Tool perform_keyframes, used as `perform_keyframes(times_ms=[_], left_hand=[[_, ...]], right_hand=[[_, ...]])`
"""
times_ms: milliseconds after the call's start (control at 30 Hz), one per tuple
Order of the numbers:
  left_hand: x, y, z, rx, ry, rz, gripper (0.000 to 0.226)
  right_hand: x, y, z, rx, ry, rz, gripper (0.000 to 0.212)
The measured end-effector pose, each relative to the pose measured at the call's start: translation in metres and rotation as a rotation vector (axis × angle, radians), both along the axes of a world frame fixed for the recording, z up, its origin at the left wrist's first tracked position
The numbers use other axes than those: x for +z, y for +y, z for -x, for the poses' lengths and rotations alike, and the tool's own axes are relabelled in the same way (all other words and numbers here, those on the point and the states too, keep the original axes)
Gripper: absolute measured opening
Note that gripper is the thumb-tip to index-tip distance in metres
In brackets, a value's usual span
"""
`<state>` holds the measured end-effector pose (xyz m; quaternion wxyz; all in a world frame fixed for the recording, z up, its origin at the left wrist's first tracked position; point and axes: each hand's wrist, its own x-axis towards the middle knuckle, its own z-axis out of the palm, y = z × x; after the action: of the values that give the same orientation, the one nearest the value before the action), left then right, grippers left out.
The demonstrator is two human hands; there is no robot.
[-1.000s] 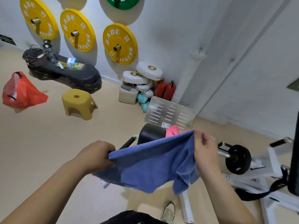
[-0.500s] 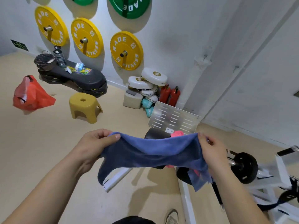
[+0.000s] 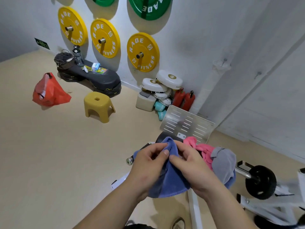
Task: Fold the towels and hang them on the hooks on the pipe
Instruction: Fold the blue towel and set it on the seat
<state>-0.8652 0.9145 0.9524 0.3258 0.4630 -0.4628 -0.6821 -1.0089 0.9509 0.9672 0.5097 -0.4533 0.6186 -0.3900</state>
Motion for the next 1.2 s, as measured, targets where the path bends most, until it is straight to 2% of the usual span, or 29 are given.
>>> perform_keyframes(times_ms=[100, 200, 333, 400, 533, 567, 700, 733, 833, 900, 967, 1033, 1200], left_hand=[[0.001, 0.003, -0.001, 0.028, 0.042, -0.036, 0.021], [-0.001, 0.004, 0.002, 0.091, 0.037, -0.052, 0.009], [-0.005, -0.006, 0.001, 0.183, 0.051, -0.101, 0.013], [-0.005, -0.013, 0.0, 0.238, 0.041, -0.097, 0.014], [-0.006, -0.024, -0.003, 0.303, 0.014, -0.069, 0.012], [-0.006, -0.025, -0.005, 0.302, 0.016, -0.074, 0.011], [-0.01, -0.029, -0.011, 0.225, 0.081, -0.233, 0.01], [-0.011, -0.031, -0.013, 0.181, 0.09, -0.275, 0.013], [-0.011, -0.033, -0.016, 0.092, 0.107, -0.323, 0.015], [-0.008, -0.03, -0.013, 0.088, 0.049, -0.27, 0.012], [-0.003, -0.023, -0.007, 0.077, 0.006, -0.199, 0.011], [-0.001, -0.014, -0.002, 0.065, 0.048, -0.176, 0.014], [-0.008, -0.006, 0.0, -0.016, 0.076, -0.13, 0.039]], right_hand=[[-0.002, 0.004, -0.005, 0.064, 0.075, 0.008, 0.057], [-0.006, 0.005, -0.012, 0.004, 0.085, 0.064, 0.069], [-0.011, 0.006, -0.014, -0.089, -0.006, 0.066, 0.076], [-0.015, 0.008, -0.01, -0.144, 0.002, 0.056, 0.067], [-0.024, 0.016, -0.007, -0.152, -0.062, -0.007, 0.009], [-0.027, 0.016, -0.005, -0.188, -0.089, -0.006, 0.003], [-0.029, 0.01, 0.006, -0.396, -0.213, 0.016, 0.034], [-0.028, 0.008, 0.009, -0.427, -0.239, 0.025, 0.036], [-0.022, 0.006, 0.017, -0.449, -0.17, 0.08, 0.015], [-0.019, 0.006, 0.014, -0.418, -0.066, 0.114, 0.006], [-0.017, 0.005, 0.006, -0.373, -0.002, 0.142, 0.009], [-0.017, 0.005, -0.004, -0.324, 0.023, 0.144, 0.014], [-0.026, 0.006, -0.012, -0.32, 0.1, 0.124, 0.019]])
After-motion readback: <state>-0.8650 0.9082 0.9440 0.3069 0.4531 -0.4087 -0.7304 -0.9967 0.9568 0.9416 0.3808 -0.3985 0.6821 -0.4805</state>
